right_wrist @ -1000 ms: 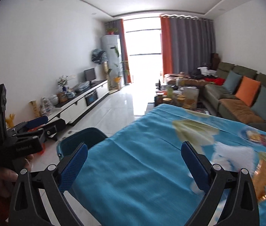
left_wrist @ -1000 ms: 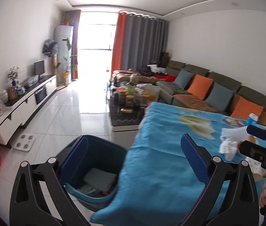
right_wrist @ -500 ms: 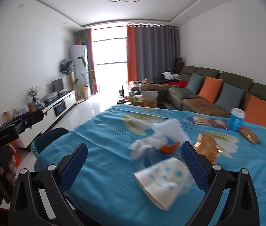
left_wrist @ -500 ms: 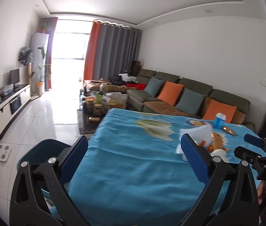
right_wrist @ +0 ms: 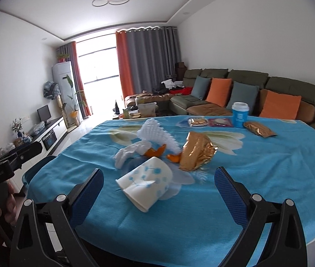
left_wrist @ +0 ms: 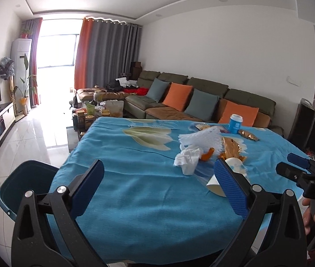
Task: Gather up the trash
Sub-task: 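Grasp the white tissue with the left tool while the right tool grasps another foam net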
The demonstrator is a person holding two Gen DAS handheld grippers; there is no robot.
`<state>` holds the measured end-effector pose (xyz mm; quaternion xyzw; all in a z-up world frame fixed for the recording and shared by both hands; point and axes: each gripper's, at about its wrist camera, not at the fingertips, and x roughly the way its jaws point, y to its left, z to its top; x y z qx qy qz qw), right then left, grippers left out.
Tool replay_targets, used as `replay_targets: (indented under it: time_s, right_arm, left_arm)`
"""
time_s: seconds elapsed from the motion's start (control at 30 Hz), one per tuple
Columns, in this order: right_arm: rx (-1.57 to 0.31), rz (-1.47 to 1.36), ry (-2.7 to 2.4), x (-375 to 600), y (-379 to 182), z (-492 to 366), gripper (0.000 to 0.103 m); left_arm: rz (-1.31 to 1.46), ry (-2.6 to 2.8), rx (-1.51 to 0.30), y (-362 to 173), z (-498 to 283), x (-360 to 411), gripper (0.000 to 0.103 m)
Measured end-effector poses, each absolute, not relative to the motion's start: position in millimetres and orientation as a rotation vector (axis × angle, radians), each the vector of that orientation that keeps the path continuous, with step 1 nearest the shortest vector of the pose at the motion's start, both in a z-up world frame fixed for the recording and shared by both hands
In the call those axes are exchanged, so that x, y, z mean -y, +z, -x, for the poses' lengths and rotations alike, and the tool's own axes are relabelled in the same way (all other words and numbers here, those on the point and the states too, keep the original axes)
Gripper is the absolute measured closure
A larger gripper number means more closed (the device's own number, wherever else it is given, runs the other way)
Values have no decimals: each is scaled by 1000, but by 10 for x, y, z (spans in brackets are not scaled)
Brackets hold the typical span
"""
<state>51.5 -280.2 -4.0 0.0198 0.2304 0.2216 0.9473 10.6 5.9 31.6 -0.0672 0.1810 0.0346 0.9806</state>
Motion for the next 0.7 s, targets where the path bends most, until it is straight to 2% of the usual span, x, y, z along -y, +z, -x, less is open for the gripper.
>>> replay_targets:
  time_s: [0.33, 0.7]
  right_arm:
    - [-485, -33, 460, 2819, 2, -828, 7]
    - [-553, 42, 503, 2531, -11, -1496, 7]
  left_arm:
    - [110, 32, -398, 271, -402, 9, 6]
    - [87, -19, -515, 50, -1187, 65, 6]
